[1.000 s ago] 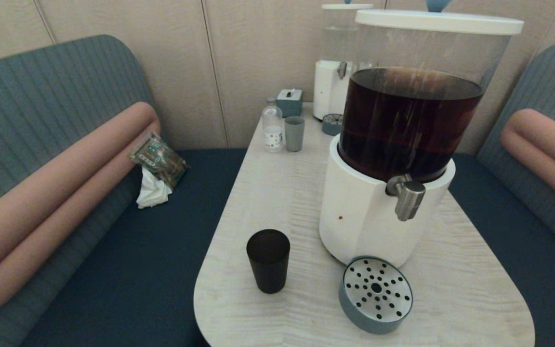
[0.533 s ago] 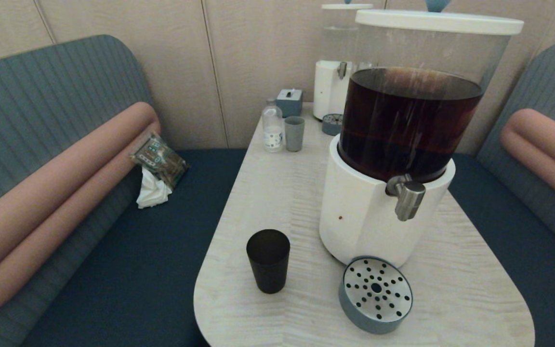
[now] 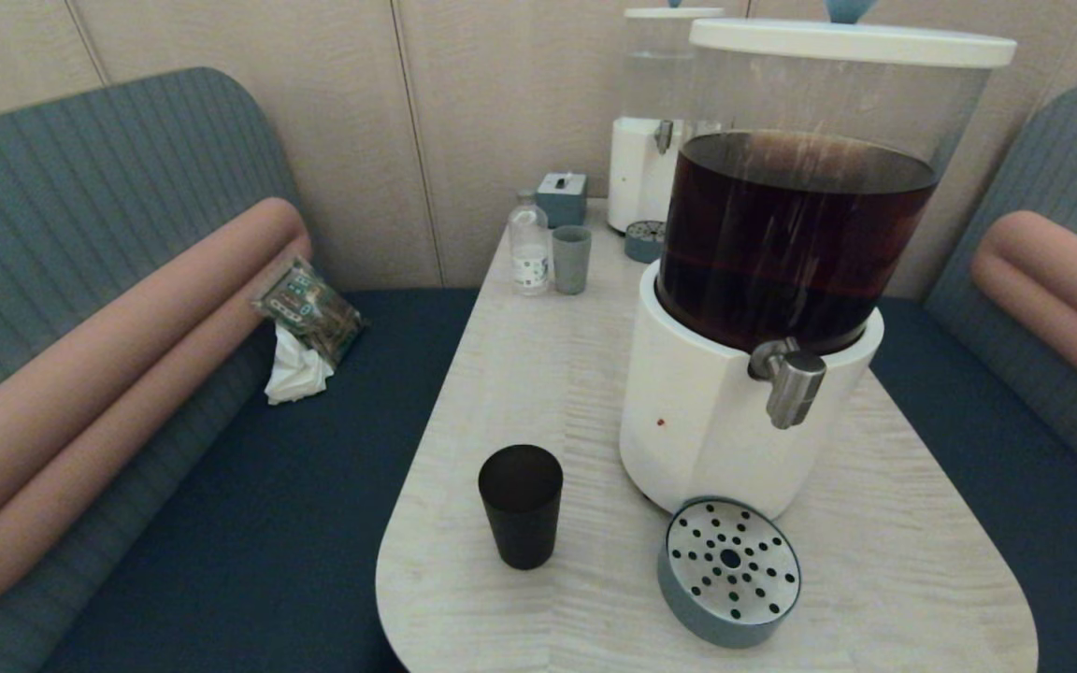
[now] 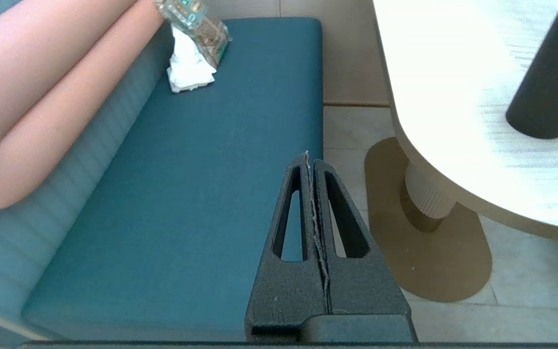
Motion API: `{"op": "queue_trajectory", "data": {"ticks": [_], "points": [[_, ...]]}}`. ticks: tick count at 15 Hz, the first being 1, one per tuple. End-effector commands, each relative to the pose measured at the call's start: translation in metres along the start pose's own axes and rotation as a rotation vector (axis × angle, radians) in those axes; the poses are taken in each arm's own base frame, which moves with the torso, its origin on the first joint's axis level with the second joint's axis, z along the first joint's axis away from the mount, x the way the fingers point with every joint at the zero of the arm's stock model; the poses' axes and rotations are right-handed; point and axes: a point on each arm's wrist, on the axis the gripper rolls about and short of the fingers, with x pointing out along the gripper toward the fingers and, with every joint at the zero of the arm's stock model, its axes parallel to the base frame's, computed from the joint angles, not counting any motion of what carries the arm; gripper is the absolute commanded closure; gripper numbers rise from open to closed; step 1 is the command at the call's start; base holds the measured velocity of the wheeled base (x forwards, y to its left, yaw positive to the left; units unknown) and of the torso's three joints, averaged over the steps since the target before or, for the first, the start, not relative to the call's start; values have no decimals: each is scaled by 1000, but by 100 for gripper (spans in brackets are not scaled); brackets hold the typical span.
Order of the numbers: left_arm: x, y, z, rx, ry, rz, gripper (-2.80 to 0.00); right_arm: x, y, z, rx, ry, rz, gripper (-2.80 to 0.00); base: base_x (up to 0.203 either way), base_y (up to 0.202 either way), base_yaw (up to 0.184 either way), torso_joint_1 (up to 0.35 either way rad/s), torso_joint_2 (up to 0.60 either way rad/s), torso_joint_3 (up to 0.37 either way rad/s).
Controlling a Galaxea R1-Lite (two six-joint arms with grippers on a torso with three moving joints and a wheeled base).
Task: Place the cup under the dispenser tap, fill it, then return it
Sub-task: Pick up the cup
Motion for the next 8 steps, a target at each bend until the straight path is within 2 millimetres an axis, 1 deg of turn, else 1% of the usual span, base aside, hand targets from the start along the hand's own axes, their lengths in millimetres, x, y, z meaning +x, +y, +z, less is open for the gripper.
{"op": "queue_trajectory", "data": {"ticks": [1,3,5,7,8], "points": [[-3,0,9,2,-28,-24,0,0,0,0,0,1,-1,0,0,0,0,0,0,0],[-12,-2,29,-6,-51,-98,0,0,0,0,0,1,1,0,0,0,0,0,0,0],[-23,-4,39,-13,4,-212,0,0,0,0,0,1,1,0,0,0,0,0,0,0],[-22,-6,51,-29,36,-282,0,0,0,0,0,1,1,0,0,0,0,0,0,0],[-19,-6,61,-46,55,-299,0,0,0,0,0,1,1,0,0,0,0,0,0,0]]}}
